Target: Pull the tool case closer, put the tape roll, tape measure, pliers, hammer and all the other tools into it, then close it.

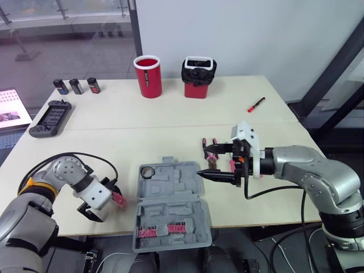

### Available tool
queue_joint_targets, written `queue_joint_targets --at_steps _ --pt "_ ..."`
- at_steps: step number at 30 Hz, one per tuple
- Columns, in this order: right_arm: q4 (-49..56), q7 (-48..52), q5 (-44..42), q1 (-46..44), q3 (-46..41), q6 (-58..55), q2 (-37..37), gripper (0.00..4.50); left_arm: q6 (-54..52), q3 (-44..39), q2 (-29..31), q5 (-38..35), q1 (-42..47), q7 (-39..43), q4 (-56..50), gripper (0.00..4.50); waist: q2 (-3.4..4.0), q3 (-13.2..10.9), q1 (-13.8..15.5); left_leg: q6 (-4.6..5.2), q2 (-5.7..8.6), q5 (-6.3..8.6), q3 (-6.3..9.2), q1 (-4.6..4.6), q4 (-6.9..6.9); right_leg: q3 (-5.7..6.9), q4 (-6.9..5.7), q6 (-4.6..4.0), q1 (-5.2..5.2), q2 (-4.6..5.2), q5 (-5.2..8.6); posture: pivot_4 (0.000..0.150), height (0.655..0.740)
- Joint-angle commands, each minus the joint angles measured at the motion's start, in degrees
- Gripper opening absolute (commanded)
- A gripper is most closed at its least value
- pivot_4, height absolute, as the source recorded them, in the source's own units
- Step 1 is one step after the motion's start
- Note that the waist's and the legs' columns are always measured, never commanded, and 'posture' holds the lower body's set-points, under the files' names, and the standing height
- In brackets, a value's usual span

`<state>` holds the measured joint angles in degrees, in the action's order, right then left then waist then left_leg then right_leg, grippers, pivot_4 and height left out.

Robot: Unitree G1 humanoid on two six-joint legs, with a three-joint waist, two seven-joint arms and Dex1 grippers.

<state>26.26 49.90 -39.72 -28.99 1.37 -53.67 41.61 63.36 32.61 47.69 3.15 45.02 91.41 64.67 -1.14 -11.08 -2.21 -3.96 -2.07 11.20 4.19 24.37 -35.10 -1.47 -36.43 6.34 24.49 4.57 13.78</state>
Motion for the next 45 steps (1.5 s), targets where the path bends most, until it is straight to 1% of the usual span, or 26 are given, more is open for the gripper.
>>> queue_joint_targets --at_steps 1,2,6,7,10,15,17,18,21,23,27,29,31,33,37,38,39,40,44,45 --pt "0.8 0.4 -0.7 -1.4 -0.9 0.9 0.5 4.50 -1.1 -2.3 1.1 0.5 -0.7 1.0 0.4 3.59 0.00 0.0 0.0 0.00 0.00 0.00 0.00 0.00 0.00 0.00 0.00 0.00 0.00 0.00 0.00 0.150 0.7400" --pt "0.6 0.5 -0.7 -1.5 -0.7 1.0 0.4 4.50 -1.8 -2.9 1.2 0.2 -0.9 0.8 0.3 3.14 0.00 0.0 0.0 0.00 0.00 0.00 0.00 0.00 0.00 0.00 0.00 0.00 0.00 0.00 0.00 0.150 0.7400" --pt "-0.1 1.2 -0.4 -2.0 0.2 1.5 0.2 4.50 -6.6 -7.4 2.5 -2.1 -2.9 -0.4 -0.4 0.95 0.00 0.0 -0.2 0.00 0.00 0.00 0.01 0.00 0.00 0.00 -0.01 0.00 0.00 0.00 0.00 0.150 0.7400" --pt "-0.3 1.4 -0.3 -2.1 0.4 1.7 0.1 4.50 -7.8 -8.6 2.8 -2.6 -3.4 -0.6 -0.7 0.52 0.00 0.0 -0.2 0.00 0.00 0.00 0.01 0.00 0.00 0.00 -0.02 0.01 0.00 0.00 0.00 0.150 0.7400" --pt "-0.8 1.9 -0.1 -2.5 0.9 2.1 0.0 4.50 -11.2 -12.2 4.1 -4.1 -5.6 -1.5 -2.2 0.49 0.00 0.0 -0.2 0.00 0.00 0.00 0.03 -0.01 0.00 0.01 -0.07 0.03 0.00 -0.01 0.02 0.150 0.7400" --pt "-2.4 3.2 0.2 -3.7 2.4 3.0 -0.5 4.50 -19.6 -19.9 6.7 -8.3 -12.1 -5.1 -7.3 0.49 0.01 0.0 -0.2 0.00 0.00 0.00 0.03 -0.03 0.00 0.00 -0.14 0.07 0.00 -0.01 0.04 0.150 0.7400" --pt "-3.3 3.8 0.6 -4.5 3.3 3.5 -0.7 4.50 -22.8 -22.5 7.6 -8.6 -14.9 -8.5 -9.7 0.49 0.01 0.0 -0.2 0.00 0.00 0.00 0.05 -0.04 -0.01 0.01 -0.18 0.07 0.00 -0.01 0.04 0.150 0.7400" --pt "-4.0 4.4 1.1 -5.0 4.0 4.0 -0.8 4.50 -24.0 -23.6 8.0 -7.9 -16.6 -11.5 -11.1 0.49 0.01 0.0 -0.2 0.00 0.00 0.00 0.05 -0.05 -0.01 0.01 -0.19 0.08 0.00 -0.01 0.05 0.150 0.7400" --pt "-6.2 5.8 2.6 -6.5 5.7 5.5 -1.3 4.50 -24.8 -24.7 8.1 -2.0 -21.4 -23.3 -16.8 0.49 0.02 0.0 -0.2 0.00 0.00 0.00 0.06 -0.06 -0.01 0.00 -0.21 0.09 0.00 0.00 0.05 0.150 0.7400" --pt "-7.2 6.4 3.1 -7.1 6.3 6.2 -1.5 4.50 -26.8 -25.8 7.2 -0.7 -23.3 -28.5 -20.3 0.49 0.02 0.0 0.0 0.00 0.01 0.00 0.05 -0.07 -0.01 -0.01 -0.23 0.10 0.00 0.01 0.06 0.150 0.7400" --pt "-8.8 7.3 4.2 -8.4 7.2 7.1 -2.2 4.50 -30.3 -26.2 6.7 6.3 -27.2 -40.1 -28.6 0.49 0.02 0.0 0.5 0.00 0.02 0.00 0.05 -0.07 -0.02 0.00 -0.29 0.11 0.00 0.01 0.06 0.150 0.7400" --pt "-9.2 7.6 4.5 -8.6 7.4 7.4 -2.3 4.50 -30.7 -25.7 7.7 12.7 -28.8 -46.8 -32.4 0.49 0.02 0.0 0.6 -0.01 0.02 0.00 0.05 -0.09 -0.02 0.00 -0.30 0.11 0.00 0.00 0.06 0.150 0.7400" --pt "-9.4 7.9 4.9 -8.6 7.4 7.6 -2.4 4.50 -30.4 -24.8 9.1 20.6 -30.4 -54.1 -36.3 0.49 0.02 0.0 0.9 -0.01 0.02 0.00 0.05 -0.10 -0.01 0.00 -0.31 0.11 0.01 0.00 0.07 0.150 0.7400" --pt "-9.6 8.1 5.2 -8.7 7.4 7.7 -2.6 4.50 -30.9 -23.7 9.7 26.3 -32.0 -58.5 -39.2 0.49 0.03 0.0 1.0 -0.01 0.02 0.00 0.04 -0.13 0.00 0.00 -0.32 0.11 0.01 0.00 0.07 0.150 0.7400" --pt "-9.9 8.5 5.6 -8.8 7.5 7.9 -2.8 4.50 -31.2 -23.5 11.4 30.7 -35.2 -62.3 -43.0 0.49 0.03 0.0 1.0 -0.02 0.02 0.01 0.02 -0.16 0.01 0.00 -0.33 0.10 0.01 0.00 0.08 0.150 0.7400" --pt "-10.0 8.6 5.7 -8.9 7.5 8.0 -2.8 4.50 -31.1 -24.0 11.8 30.9 -35.8 -63.1 -43.8 1.55 0.03 0.0 1.1 -0.02 0.02 0.01 0.02 -0.17 0.02 0.00 -0.33 0.10 0.01 0.00 0.08 0.150 0.7400" --pt "-10.1 8.7 5.8 -8.9 7.5 8.1 -2.8 4.50 -30.9 -24.5 12.1 30.4 -36.5 -63.4 -44.4 1.92 0.03 0.0 1.0 -0.02 0.02 0.01 0.02 -0.17 0.02 0.00 -0.33 0.10 0.01 0.00 0.08 0.150 0.7400" --pt "-10.2 8.7 5.9 -8.9 7.5 8.1 -2.8 4.50 -30.8 -24.9 12.4 29.8 -36.9 -63.6 -44.9 2.41 0.04 0.0 1.0 -0.02 0.02 0.01 0.02 -0.17 0.02 0.00 -0.32 0.10 0.01 0.00 0.08 0.150 0.7400" --pt "-10.5 9.2 6.1 -9.0 7.6 8.2 -2.7 4.50 -28.9 -29.2 15.3 20.6 -41.3 -60.2 -45.8 4.47 0.04 0.0 0.8 -0.03 0.01 0.02 -0.02 -0.21 0.05 -0.01 -0.32 0.08 0.01 0.02 0.08 0.150 0.7400" --pt "-10.6 9.5 6.2 -9.0 7.7 8.2 -2.5 4.50 -27.5 -30.6 16.8 17.3 -42.9 -58.5 -45.7 4.47 0.04 0.0 0.6 -0.03 0.01 0.02 -0.02 -0.22 0.07 -0.01 -0.32 0.03 0.02 0.02 0.11 0.150 0.7400"
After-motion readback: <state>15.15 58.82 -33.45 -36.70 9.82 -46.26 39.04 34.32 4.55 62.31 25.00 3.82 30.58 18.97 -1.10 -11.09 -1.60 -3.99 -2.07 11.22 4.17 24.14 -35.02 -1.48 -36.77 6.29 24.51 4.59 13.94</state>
